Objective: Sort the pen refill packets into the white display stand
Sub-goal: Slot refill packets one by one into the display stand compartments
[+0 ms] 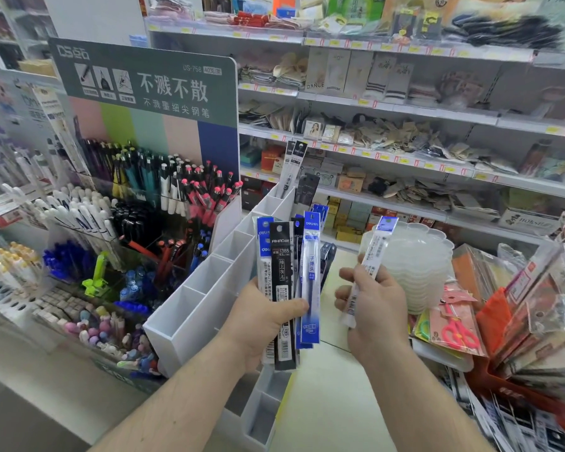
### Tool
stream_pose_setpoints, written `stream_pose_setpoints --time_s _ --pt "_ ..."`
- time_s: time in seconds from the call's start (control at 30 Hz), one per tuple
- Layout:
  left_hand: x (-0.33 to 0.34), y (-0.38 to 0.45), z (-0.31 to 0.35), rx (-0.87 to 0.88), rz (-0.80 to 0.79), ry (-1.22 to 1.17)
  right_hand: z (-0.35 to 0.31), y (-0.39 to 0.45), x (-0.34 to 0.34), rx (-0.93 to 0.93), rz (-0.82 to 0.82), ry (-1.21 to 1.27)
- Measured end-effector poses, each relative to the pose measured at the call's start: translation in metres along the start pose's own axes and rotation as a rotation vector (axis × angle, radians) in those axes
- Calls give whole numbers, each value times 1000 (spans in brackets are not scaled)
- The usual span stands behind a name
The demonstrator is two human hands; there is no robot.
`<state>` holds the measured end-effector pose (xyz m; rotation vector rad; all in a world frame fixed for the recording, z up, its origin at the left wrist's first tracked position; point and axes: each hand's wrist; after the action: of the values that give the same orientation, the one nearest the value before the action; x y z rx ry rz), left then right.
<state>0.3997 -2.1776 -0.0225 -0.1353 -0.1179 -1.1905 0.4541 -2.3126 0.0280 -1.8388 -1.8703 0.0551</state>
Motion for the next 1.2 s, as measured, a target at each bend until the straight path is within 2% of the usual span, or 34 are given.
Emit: stream_pose_setpoints --time_s 0.07,0.23,0.37,0.5,0.77,0.87,0.97,1.07,1.2 --pt "-1 0 2 20 14 6 -1 -1 -3 3 -15 -67" --pt "5 -1 6 61 -17 17 3 -18 4 107 -171 -192" --pt "5 -1 7 79 -77 -14 8 -21 5 161 -264 -163" --pt "3 -1 9 89 -122 -29 8 -19 2 178 -272 -170" --pt "-1 5 15 97 -196 89 13 -15 5 167 -286 -182" --pt "-4 8 18 123 -134 69 7 2 1 124 -209 -187" --pt "-7 10 20 163 -55 19 -4 33 -3 47 -41 -130" --pt "-6 7 19 195 -22 -78 -13 66 1 -49 86 -206" --pt "-4 4 19 215 13 -182 -15 107 20 -133 122 -274"
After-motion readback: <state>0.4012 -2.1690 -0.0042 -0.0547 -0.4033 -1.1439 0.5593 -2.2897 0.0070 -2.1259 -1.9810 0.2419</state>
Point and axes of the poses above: each hand's wrist, its own y-axis towards the middle knuckle, its own x-axis out of the palm, z = x × y, and after that the axes turned 8 degrees about x, right-handed
